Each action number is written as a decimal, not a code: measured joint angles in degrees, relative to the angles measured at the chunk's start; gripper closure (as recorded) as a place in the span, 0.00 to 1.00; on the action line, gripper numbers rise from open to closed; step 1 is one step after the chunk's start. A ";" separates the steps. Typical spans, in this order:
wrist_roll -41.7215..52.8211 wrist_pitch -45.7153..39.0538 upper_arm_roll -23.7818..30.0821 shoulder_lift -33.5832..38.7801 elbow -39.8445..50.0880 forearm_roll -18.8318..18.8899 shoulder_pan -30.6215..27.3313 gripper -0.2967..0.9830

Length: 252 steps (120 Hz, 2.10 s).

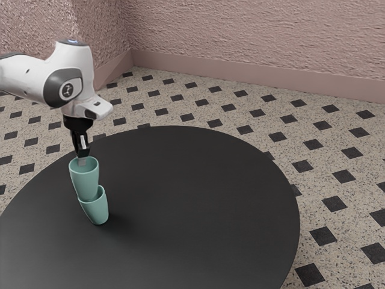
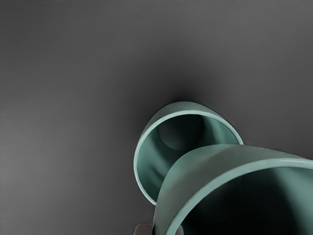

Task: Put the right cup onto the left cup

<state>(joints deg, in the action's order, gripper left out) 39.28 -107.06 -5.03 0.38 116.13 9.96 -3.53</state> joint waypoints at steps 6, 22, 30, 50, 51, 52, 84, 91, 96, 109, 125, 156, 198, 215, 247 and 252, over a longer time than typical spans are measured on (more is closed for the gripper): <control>0.01 0.00 -0.08 -0.24 0.00 0.06 0.15 0.85; 0.04 -0.15 0.31 -0.91 -0.01 0.18 -0.10 0.85; 0.04 -0.21 0.07 -1.14 0.00 0.21 0.20 0.85; 0.07 -0.39 -0.10 -1.37 -0.17 0.42 0.35 0.85; 0.07 -0.40 -0.11 -1.38 -0.22 0.46 0.34 0.85; 0.08 -0.41 -0.11 -1.39 -0.27 0.51 0.33 0.85; 0.10 -0.60 -0.09 -2.77 -1.00 1.06 -0.42 0.85; 0.08 -0.66 -0.14 -3.35 -1.02 1.07 -0.49 0.85; 0.07 -0.71 -0.15 -3.83 -1.03 1.09 -0.47 0.85; 0.04 -0.79 -0.11 -5.15 -1.56 1.09 -0.09 0.85; 0.05 -1.23 -0.12 -6.47 -2.32 1.09 0.23 0.85; 0.13 -1.52 -0.07 -6.97 -2.63 0.86 0.29 0.66; 0.34 -1.30 -0.07 -4.88 -4.12 0.61 1.75 0.31; 1.25 -0.65 -0.13 -5.17 -9.70 -1.51 4.35 0.27; 3.41 5.33 -2.27 -5.19 -19.71 -3.25 7.89 0.24; 3.71 6.28 -2.32 -4.95 -21.19 -3.21 8.23 0.24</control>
<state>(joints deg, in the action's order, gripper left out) 42.99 -100.78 -7.35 -4.57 94.94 6.74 4.71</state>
